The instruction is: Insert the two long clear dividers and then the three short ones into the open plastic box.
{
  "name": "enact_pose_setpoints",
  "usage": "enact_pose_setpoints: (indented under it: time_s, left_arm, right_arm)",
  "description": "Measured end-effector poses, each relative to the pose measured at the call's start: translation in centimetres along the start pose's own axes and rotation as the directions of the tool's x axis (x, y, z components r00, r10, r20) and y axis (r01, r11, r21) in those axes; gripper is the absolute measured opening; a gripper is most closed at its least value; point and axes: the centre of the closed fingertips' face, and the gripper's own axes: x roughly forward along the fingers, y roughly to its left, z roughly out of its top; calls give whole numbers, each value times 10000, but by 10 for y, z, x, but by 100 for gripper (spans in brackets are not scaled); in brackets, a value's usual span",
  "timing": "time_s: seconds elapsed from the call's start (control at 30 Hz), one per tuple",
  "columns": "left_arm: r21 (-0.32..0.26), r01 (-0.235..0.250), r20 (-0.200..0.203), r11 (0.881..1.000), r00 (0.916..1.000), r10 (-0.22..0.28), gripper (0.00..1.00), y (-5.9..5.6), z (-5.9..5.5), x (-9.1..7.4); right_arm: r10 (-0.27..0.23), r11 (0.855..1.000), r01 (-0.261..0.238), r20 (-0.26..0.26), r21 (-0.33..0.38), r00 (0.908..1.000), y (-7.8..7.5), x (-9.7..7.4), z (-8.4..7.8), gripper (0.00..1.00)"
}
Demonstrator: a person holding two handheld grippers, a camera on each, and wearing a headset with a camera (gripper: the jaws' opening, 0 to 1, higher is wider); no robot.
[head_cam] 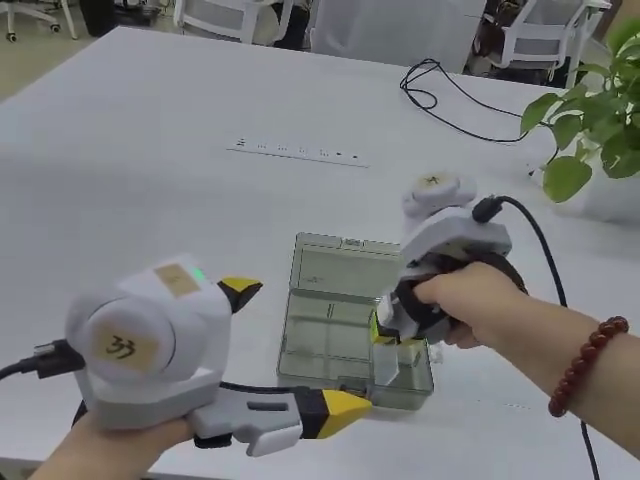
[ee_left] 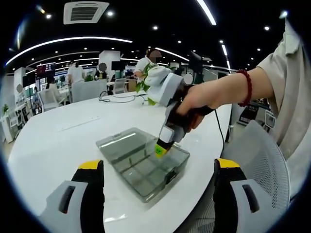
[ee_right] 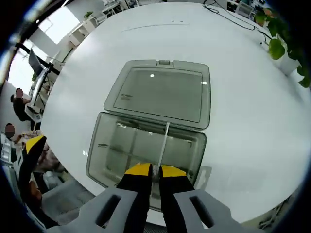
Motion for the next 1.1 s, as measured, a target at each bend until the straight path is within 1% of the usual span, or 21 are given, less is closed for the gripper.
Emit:
enact_pose_setpoints:
  time_s: [0.03,0.07,0.1,0.13,0.23,0.3,0.5,0.63,0.8,0.83,0.87,0.97,1.07,1.1]
  left_arm:
    - [8,-23,-3,10000,10000,23,96,1,0,0]
    - [13,-35,-9,10000,10000,35,96,1,0,-1]
    - [21,-54,-7,10000,10000,54,96,2,0,-1]
    - [26,-64,-6,10000,10000,64,96,2,0,-1]
    - [10,-153,-61,9999,9999,153,95,4,-2,-2]
    - [7,-201,-87,9998,9998,201,95,5,-2,-3]
    - [7,-292,-137,9996,9995,292,94,7,-4,-4]
    - [49,-344,-202,9994,9992,345,94,9,-5,-4]
    - [23,-416,-211,9991,9989,416,94,10,-4,-5]
    - [14,-438,-207,9990,9988,439,94,11,-3,-5]
    - [18,-461,-208,9989,9987,462,94,12,-3,-6]
    - [38,-540,-231,9985,9983,541,93,14,-3,-7]
    - [48,-636,-285,9980,9976,637,93,16,-4,-9]
    - [34,-690,-312,9976,9971,691,93,17,-4,-10]
  right_arm:
    - [-41,10000,40,-26,-67,10000,2,1,-1,7]
    - [-256,9987,254,-36,-445,9997,1,2,-1,7]
    - [-319,9974,317,-22,-649,9995,2,3,-1,7]
    - [-520,9953,519,13,-813,9986,2,4,-2,7]
    - [-738,9916,737,28,-1059,9973,4,8,-2,7]
    - [-840,9894,837,27,-1186,9965,4,10,-4,7]
    - [-959,9887,950,-24,-1158,9954,1,18,-7,7]
    - [-1014,9874,1008,13,-1223,9948,1,18,-6,7]
    - [-796,9926,809,170,-903,9967,-1,17,-7,8]
    - [-673,9942,693,260,-823,9974,0,16,-7,8]
    - [-668,9949,690,325,-732,9972,0,16,-6,8]
    - [-510,9960,547,532,-709,9973,1,16,-6,9]
    - [-248,9986,278,686,-439,9973,2,16,-5,11]
    - [-167,9988,200,728,-448,9972,2,16,-5,12]
